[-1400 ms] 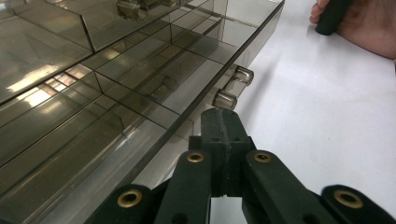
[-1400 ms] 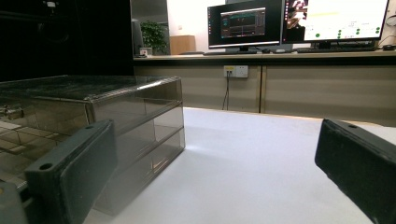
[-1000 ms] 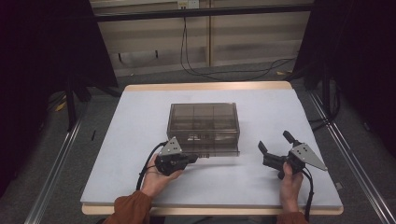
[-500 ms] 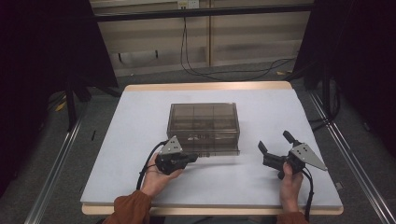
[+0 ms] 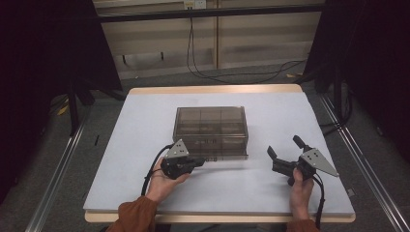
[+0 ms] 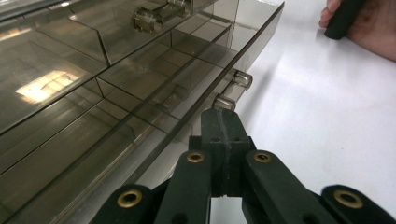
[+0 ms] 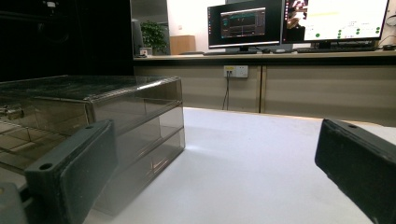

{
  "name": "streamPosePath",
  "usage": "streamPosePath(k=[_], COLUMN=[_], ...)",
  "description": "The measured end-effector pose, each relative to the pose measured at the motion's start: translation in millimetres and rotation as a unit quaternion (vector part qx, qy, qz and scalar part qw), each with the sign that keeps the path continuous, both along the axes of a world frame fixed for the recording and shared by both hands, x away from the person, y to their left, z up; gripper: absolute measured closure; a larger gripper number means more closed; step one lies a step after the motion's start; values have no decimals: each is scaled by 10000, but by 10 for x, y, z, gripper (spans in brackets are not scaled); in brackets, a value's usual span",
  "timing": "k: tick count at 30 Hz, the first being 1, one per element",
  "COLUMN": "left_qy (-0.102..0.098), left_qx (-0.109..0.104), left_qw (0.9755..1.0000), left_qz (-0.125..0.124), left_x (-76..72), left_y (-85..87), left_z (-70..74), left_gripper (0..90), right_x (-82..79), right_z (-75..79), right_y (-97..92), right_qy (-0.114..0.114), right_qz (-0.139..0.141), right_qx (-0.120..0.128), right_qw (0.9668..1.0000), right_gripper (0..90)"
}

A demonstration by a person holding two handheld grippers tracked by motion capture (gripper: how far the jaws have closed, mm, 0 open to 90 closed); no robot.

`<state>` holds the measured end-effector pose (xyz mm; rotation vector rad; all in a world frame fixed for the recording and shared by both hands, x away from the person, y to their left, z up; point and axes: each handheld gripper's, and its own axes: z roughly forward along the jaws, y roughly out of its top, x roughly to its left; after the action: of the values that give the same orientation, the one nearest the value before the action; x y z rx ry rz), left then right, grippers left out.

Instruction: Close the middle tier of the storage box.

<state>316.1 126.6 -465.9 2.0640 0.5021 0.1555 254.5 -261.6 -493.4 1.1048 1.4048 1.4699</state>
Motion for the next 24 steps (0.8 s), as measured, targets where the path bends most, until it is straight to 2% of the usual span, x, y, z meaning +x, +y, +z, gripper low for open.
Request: streamPosePath(k=[24], left_qy=[11], left_qx=[45], left_qw=[10000], left_qz=[50], left_x=[55], left_y=[0], left_z=[-10], left_gripper=[900], right_x=[0], right_z=[0], right_y=[0], right_qy=[4], right_qz=[1], right_qx=[0], right_qw=[10000], right_gripper=[0])
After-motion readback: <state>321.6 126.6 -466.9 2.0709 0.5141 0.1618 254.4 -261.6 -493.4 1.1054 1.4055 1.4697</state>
